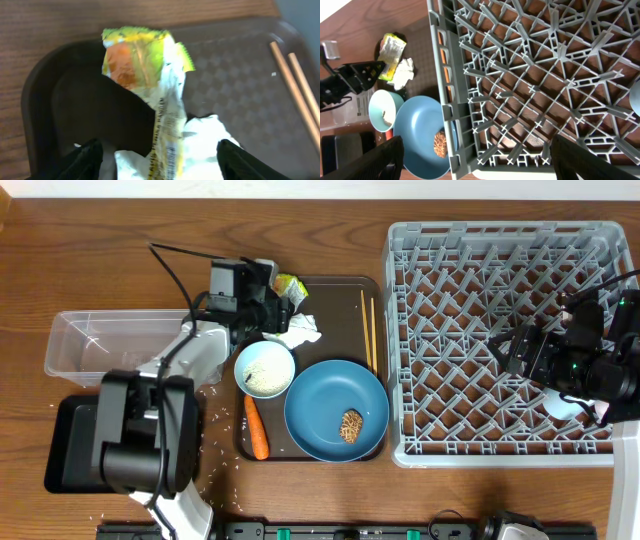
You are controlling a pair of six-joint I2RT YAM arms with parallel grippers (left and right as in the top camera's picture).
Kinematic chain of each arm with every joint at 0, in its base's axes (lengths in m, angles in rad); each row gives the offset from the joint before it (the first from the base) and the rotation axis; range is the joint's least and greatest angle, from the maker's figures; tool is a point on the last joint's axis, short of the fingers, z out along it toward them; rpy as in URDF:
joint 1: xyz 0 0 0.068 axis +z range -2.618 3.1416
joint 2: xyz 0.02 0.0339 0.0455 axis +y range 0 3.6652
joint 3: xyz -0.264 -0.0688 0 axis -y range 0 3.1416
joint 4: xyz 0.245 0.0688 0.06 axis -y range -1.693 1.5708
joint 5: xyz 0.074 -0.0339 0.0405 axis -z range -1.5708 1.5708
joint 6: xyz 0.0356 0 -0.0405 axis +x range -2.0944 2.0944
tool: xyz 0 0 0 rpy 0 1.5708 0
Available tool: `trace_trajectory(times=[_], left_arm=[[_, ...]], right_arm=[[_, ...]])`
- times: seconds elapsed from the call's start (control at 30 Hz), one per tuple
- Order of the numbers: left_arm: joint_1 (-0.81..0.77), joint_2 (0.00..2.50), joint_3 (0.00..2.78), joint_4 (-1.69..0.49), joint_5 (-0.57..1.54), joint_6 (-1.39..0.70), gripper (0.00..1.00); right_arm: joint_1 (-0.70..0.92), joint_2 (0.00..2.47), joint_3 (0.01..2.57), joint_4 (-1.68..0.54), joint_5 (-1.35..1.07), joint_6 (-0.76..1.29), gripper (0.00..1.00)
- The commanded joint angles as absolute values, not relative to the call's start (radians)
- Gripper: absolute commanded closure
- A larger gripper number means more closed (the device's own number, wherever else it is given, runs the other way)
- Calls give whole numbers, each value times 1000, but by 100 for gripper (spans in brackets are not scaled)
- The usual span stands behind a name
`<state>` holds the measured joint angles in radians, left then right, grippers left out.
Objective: Sort waste into correct bins and load items into the dishwasher rack
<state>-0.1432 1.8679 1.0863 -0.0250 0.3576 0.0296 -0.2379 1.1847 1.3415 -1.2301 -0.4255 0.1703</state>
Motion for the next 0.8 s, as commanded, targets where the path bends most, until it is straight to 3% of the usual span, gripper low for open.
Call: trace_trajectory(times=[0.0,0.17,0.53,0.67,0.77], left_arm=[[-150,1909,1083,-27,319,44,37],[-167,1918,1083,-37,367,39,93],[-168,1586,1085,-220,371,-31,94],[-164,1409,1085,-421,229,-35,94],[-141,1311,1085,-591,43,-198,94]], right_arm=[[-232,1184,1345,-1225,-426,152,14],[-232,1184,1345,-1223,-419,152,14],[-232,1184,1345,-1224,-419,152,13],[-232,1184,1345,-1224,-419,152,13],[-232,1184,1345,-1223,-419,152,12]])
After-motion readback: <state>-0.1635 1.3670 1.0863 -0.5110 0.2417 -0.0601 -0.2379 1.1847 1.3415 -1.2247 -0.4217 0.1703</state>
